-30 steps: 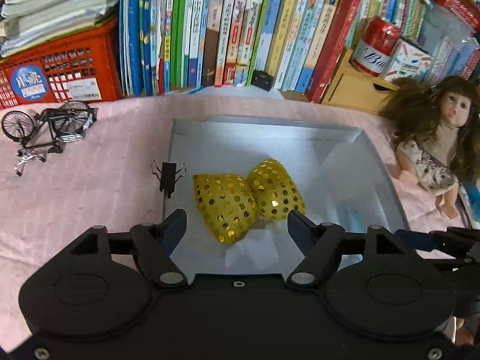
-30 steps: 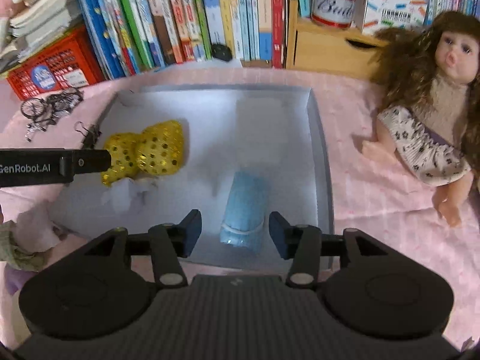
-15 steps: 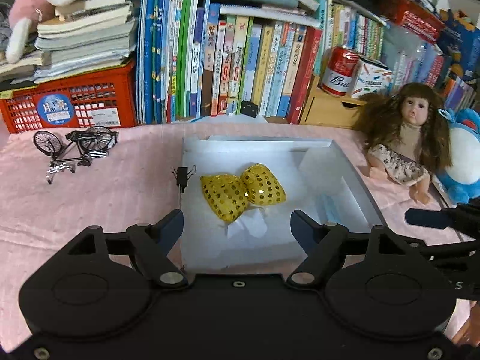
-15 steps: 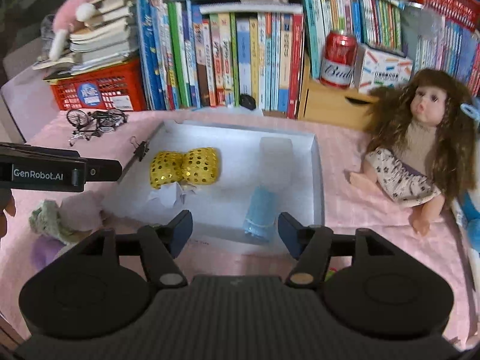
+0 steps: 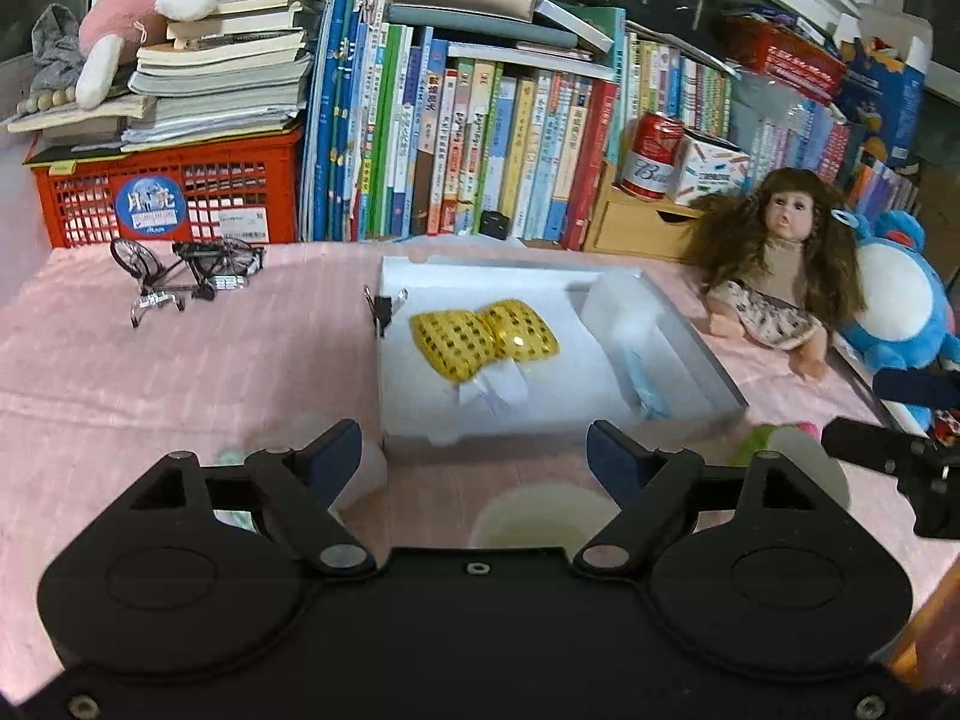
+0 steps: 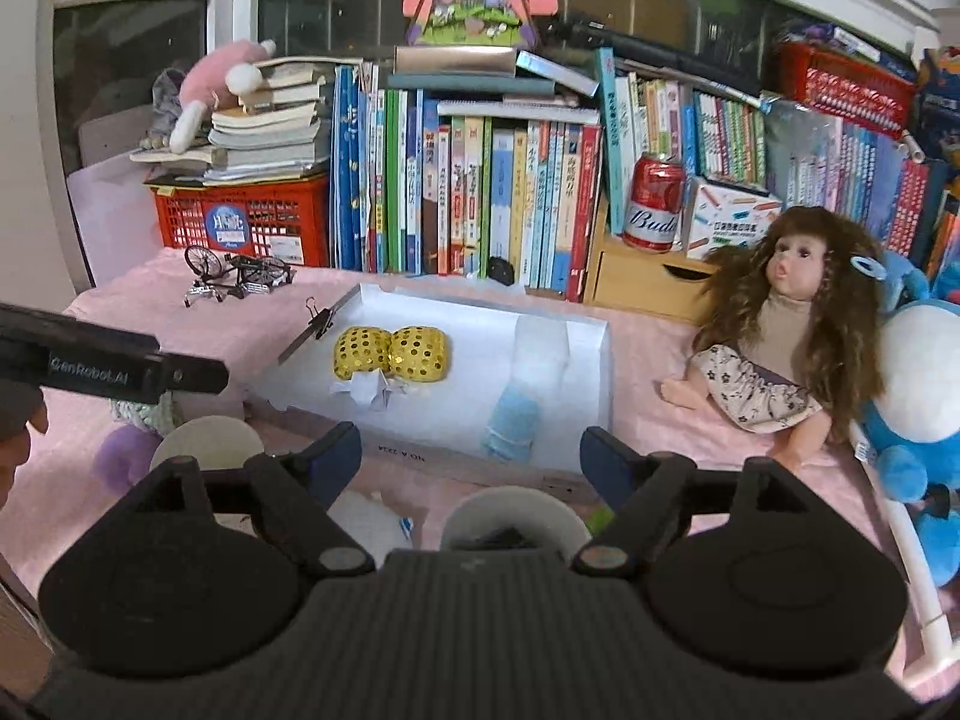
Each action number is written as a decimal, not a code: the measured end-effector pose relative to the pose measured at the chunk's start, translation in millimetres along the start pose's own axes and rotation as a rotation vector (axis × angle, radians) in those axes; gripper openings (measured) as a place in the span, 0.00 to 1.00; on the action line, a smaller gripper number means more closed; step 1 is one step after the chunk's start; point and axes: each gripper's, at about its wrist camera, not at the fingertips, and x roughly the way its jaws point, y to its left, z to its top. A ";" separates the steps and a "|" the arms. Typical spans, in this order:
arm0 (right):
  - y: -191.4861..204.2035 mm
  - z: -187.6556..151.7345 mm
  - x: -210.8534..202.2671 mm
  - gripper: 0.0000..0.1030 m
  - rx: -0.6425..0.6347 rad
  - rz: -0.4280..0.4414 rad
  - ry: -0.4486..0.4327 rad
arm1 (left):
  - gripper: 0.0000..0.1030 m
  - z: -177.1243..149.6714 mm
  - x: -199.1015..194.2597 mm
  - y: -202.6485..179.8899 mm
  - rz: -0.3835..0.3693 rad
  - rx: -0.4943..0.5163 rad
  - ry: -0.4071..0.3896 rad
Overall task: Organize soft objects
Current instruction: 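Withdraw both open tools from the white box, then reach the left tool toward the purple sponge while the right tool reaches toward the blue floral pouch, then grasp the purple sponge with the left tool while the right tool grasps the blue floral pouch, then carry the purple sponge with the left tool while the right tool carries the floral pouch into the box, then lower both items onto the box floor and open both tools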
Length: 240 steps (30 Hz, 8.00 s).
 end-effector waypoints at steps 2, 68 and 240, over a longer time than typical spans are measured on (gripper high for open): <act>-0.9 -5.9 -6.6 0.87 0.000 -0.005 -0.019 | 0.79 -6.8 -6.0 0.1 -0.008 -0.002 -0.009; -10.5 -155.4 28.4 1.00 0.077 -0.216 -0.068 | 0.83 -142.8 21.4 77.3 0.221 -0.106 -0.136; -61.0 22.8 196.2 0.60 0.175 0.097 0.451 | 0.60 70.4 215.5 -68.4 0.034 -0.045 0.366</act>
